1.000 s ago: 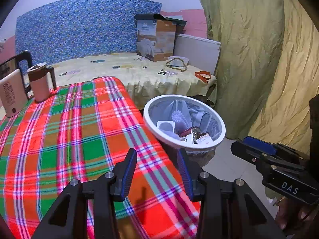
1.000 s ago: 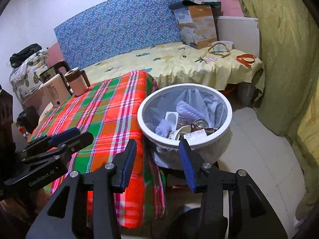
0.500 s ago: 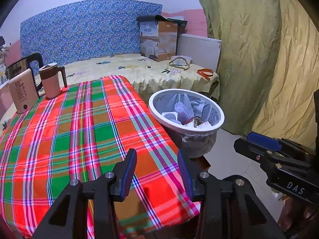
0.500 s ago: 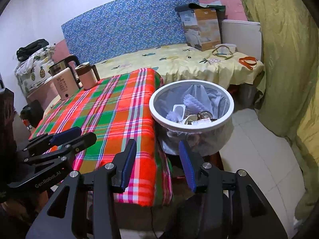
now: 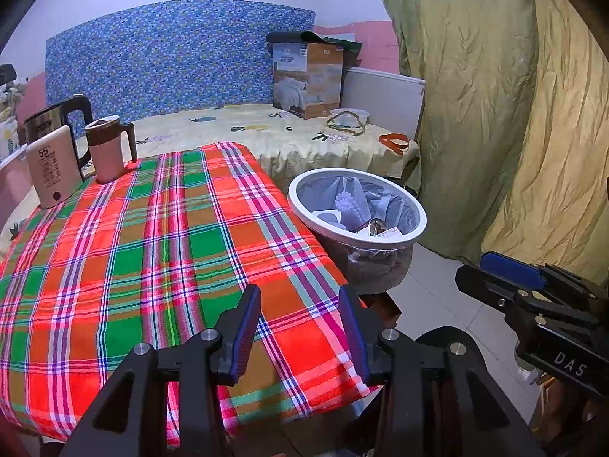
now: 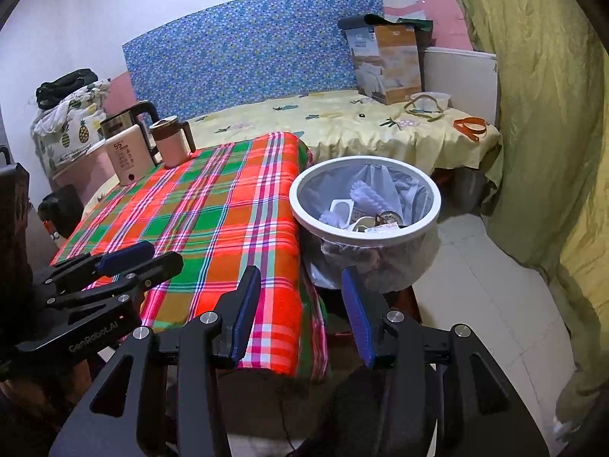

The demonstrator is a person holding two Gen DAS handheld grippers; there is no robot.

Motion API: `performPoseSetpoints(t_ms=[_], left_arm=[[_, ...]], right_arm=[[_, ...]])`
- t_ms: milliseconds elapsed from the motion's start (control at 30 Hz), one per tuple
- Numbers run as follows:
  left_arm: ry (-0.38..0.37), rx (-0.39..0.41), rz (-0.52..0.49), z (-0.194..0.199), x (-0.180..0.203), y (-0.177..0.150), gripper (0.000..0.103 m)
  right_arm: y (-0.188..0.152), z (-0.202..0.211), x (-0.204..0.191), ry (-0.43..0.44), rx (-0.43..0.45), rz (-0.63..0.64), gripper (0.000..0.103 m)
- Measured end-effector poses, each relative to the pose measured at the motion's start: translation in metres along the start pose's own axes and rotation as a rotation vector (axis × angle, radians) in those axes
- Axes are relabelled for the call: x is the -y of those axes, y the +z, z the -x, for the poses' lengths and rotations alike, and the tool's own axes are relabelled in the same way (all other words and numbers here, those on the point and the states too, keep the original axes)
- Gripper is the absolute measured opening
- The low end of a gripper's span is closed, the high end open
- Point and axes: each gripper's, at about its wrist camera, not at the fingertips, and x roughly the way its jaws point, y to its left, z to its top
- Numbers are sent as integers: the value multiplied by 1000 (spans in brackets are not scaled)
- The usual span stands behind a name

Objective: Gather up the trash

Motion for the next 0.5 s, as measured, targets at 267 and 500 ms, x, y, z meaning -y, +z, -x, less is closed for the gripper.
performPoseSetpoints(t_ms=[267, 500], left_arm=[[3, 2, 0, 2, 1, -1, 42], [4, 1, 0, 3, 0, -1, 42]], right_arm=[[-1, 3, -2, 3, 3, 5, 46], [-1, 3, -3, 2, 3, 6, 46]])
